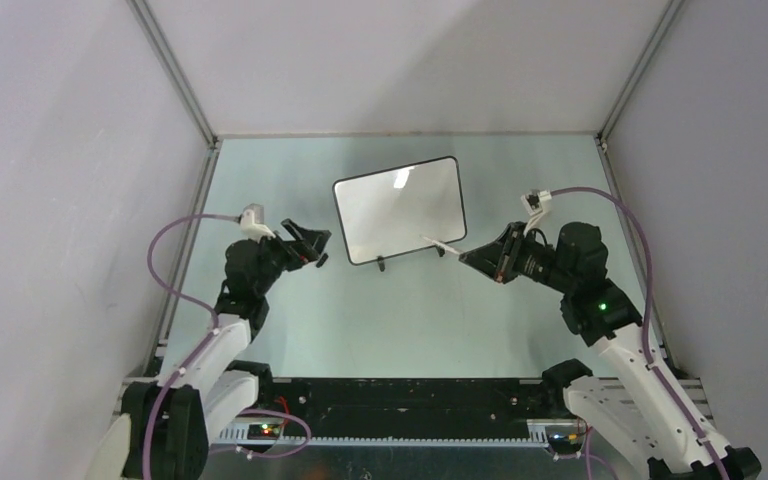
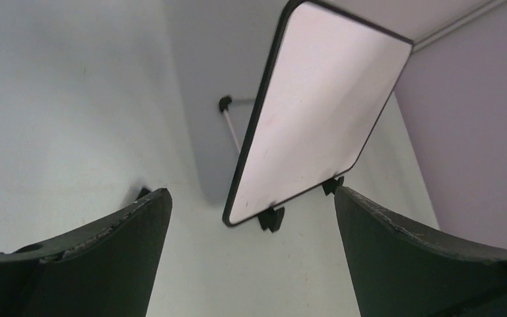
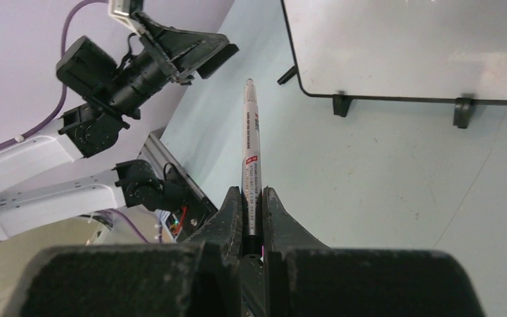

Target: Write a sentence on the whiteboard

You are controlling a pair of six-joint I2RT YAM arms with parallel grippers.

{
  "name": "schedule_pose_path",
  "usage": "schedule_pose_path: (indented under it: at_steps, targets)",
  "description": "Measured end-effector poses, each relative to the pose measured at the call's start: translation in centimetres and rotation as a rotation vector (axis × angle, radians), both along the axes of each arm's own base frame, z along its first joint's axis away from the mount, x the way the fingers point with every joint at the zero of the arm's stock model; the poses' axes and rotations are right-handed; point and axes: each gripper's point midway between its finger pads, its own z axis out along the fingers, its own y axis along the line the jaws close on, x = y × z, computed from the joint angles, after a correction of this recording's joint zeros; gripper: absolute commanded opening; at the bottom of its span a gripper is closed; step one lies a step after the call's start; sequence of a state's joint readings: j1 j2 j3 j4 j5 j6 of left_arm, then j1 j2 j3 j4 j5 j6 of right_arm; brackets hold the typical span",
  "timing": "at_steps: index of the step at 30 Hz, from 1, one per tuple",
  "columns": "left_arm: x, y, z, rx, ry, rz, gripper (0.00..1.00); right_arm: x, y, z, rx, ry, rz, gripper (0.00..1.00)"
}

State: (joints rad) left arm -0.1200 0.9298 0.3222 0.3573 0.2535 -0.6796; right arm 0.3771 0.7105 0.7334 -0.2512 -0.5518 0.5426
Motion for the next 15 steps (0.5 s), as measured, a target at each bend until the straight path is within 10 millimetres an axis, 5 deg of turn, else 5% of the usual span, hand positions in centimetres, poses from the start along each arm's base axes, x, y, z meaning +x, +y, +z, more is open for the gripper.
schedule_pose_path:
  at_steps: [8,15]
  targets:
    - [2.5,-0.1,4.0,0.070,-0.210,-0.056,0.99,2.4,-0.3,0.4,-0.048,-0.025,-0.049,0.00]
    - [7.7,0.6,6.4,0.101,-0.275,-0.105,0.92,3.7,-0.3,0.8,-0.080,-0.060,-0.059,0.00]
